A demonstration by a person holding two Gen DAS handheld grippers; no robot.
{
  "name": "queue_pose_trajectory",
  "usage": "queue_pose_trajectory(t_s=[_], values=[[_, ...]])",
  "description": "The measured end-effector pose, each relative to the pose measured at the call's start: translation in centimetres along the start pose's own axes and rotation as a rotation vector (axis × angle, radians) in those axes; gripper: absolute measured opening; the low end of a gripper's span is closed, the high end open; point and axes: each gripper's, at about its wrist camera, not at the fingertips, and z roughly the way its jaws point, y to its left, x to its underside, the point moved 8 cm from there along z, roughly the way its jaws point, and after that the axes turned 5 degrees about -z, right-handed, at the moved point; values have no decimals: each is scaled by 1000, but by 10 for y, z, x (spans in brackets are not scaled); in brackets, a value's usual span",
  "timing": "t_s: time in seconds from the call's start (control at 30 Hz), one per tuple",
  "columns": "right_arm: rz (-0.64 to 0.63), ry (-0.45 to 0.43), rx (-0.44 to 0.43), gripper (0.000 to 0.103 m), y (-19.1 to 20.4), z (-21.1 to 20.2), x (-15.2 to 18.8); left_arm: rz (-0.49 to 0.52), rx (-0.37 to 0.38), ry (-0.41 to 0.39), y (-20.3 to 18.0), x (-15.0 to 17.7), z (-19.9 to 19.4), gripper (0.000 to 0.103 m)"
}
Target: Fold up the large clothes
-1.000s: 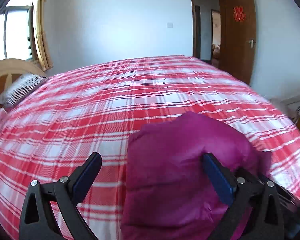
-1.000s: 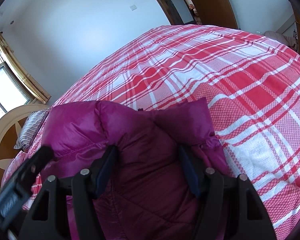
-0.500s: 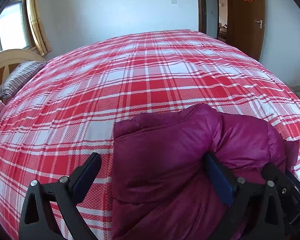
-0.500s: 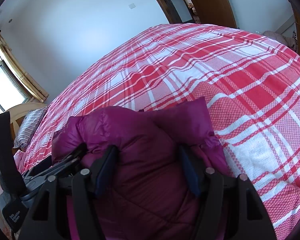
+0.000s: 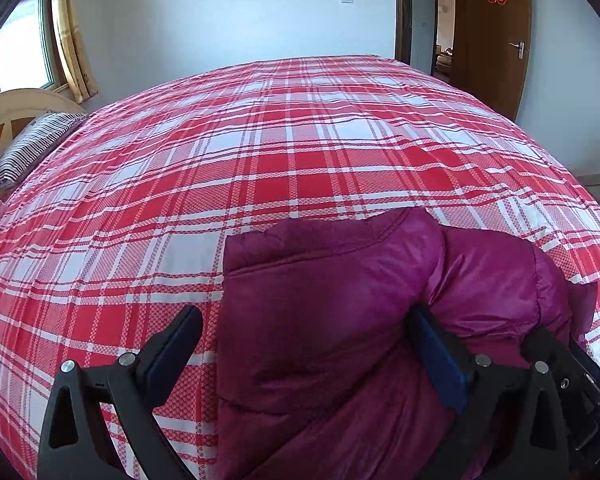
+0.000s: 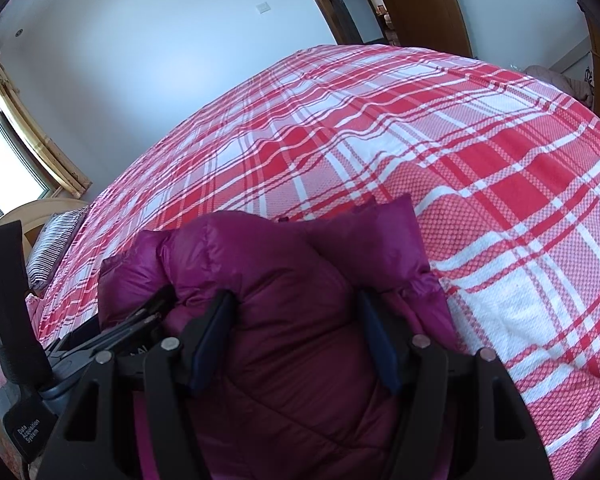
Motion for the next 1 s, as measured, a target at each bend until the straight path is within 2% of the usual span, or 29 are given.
queue_pose_trajectory(t_s=[0.63, 1.0], values=[[-48, 43, 57, 70, 4, 5, 1, 3, -1, 19, 0, 2, 7, 102], [-66, 65, 75, 72, 5, 8, 1, -14, 22, 46, 2, 4, 12, 102]])
